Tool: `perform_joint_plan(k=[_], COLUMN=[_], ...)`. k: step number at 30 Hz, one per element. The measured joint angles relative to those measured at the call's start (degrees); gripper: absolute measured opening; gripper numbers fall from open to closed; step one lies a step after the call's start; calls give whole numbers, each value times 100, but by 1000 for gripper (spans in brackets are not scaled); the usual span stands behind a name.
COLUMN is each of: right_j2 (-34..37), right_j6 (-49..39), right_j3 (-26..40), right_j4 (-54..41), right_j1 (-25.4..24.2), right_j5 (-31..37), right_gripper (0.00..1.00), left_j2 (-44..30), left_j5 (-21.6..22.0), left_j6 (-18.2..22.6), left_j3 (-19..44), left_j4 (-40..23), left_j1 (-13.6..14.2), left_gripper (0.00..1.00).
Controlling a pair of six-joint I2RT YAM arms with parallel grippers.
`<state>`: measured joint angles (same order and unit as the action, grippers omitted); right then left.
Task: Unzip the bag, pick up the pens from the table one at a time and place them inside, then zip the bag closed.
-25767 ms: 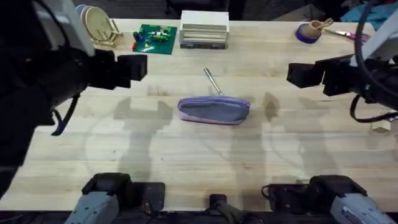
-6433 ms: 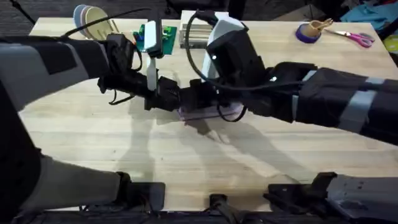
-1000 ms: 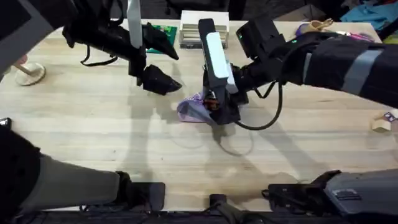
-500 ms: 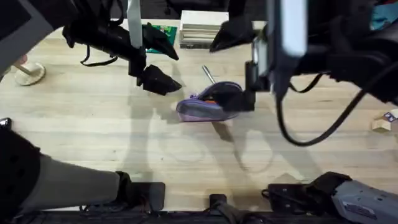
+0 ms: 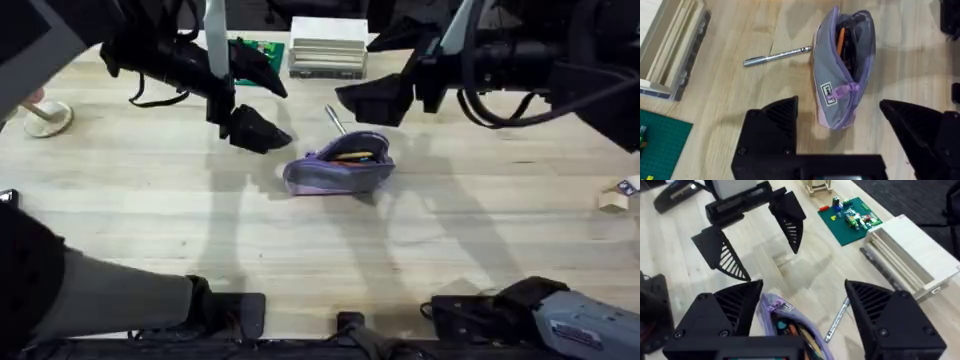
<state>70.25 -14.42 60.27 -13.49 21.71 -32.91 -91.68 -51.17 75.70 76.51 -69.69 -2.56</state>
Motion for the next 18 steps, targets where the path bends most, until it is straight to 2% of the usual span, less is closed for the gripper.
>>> perform_joint_plan(k=[12,18], right_j2=[13,256], right_j6=[834,1102], right_j3=[0,0], right_j4=[72,83], right_j1=[0,89], right_j5=[-13,163], right_gripper=[997,998], left_j2=[0,0], left_j5=[-1,-1], left_j6=[0,0], left_j3=[0,0], left_j4=[0,0], left_j1=[1,1], left_gripper=[993,993])
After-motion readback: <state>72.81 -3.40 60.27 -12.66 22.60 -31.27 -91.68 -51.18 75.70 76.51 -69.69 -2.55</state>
